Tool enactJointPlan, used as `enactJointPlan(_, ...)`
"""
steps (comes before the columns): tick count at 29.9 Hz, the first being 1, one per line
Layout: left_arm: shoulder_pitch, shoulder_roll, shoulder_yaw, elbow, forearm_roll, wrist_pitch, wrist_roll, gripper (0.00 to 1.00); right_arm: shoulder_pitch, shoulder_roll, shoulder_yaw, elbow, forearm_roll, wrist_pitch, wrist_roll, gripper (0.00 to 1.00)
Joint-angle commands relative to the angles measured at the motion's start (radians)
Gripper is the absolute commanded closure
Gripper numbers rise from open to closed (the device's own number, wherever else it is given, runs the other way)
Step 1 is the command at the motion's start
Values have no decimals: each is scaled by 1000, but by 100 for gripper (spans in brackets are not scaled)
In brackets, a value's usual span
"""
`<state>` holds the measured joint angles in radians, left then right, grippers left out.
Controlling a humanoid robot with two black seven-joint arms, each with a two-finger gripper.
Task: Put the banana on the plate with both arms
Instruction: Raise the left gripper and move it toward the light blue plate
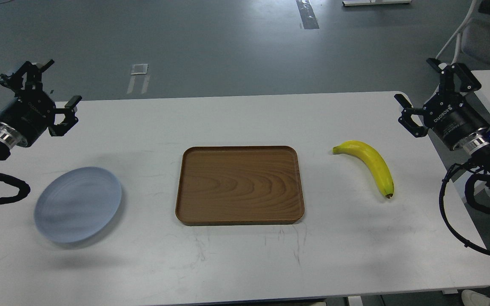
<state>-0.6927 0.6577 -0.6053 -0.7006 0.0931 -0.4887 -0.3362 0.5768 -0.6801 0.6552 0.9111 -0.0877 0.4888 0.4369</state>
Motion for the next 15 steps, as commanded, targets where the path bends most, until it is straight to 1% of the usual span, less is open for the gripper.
enactJointPlan(1, 1, 8, 2, -14, 2, 0, -41, 2, 0, 5, -3, -1, -1, 0, 0, 0)
enactJointPlan(8, 24, 14, 2, -177, 43, 0, -38, 2, 3, 5, -11, 0, -1, 0, 0, 0)
enactJointPlan(15, 24, 13, 1, -186, 59, 0, -44, 2, 8, -1, -12, 3, -1, 0, 0, 0)
